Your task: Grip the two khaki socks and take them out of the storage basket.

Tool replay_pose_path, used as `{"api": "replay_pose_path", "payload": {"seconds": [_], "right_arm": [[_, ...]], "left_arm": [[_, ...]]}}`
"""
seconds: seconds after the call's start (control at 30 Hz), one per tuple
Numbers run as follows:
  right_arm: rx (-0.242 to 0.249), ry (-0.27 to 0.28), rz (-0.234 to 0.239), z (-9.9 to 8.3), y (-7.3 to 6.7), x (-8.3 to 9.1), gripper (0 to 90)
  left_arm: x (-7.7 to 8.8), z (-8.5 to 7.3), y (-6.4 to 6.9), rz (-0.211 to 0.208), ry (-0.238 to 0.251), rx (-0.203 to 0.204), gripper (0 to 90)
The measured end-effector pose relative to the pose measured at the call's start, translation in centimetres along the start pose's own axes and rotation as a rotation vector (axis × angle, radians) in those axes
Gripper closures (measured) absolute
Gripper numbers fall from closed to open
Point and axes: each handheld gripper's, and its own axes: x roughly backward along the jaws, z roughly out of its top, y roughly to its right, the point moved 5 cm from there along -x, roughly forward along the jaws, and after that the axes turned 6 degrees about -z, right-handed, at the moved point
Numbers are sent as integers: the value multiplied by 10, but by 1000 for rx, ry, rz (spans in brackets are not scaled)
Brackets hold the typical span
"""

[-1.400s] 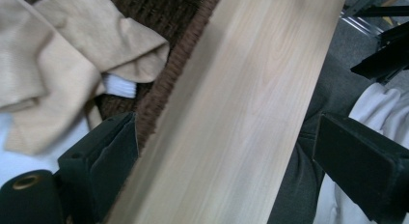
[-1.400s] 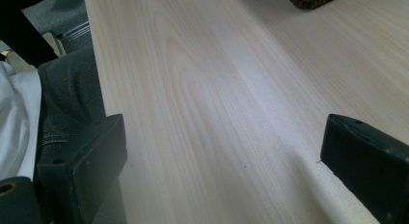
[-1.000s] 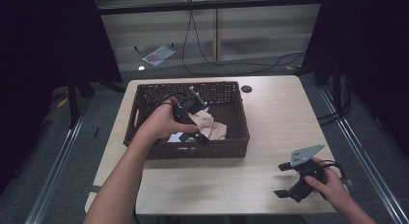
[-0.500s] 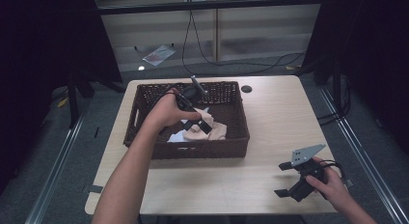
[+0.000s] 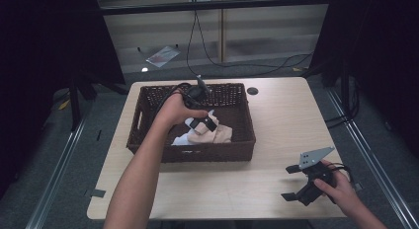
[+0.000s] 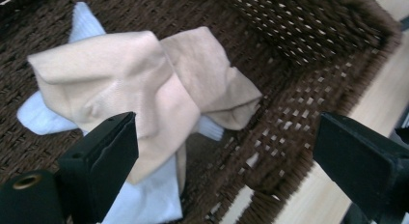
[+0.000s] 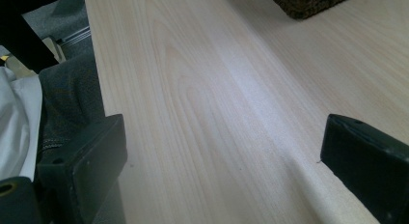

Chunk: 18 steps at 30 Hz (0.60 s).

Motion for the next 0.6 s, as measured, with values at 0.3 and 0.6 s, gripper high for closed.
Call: {"api": "replay_pose_path", "payload": {"seconds": [0.3,0.6], "right_arm": [[1,3,9,0,0,-1,25],[2,0,12,0,0,-1,25]], "left_arm": [[-9,6,-19,60,11,24,99],[-23,8,-35,121,15,38,128]]}}
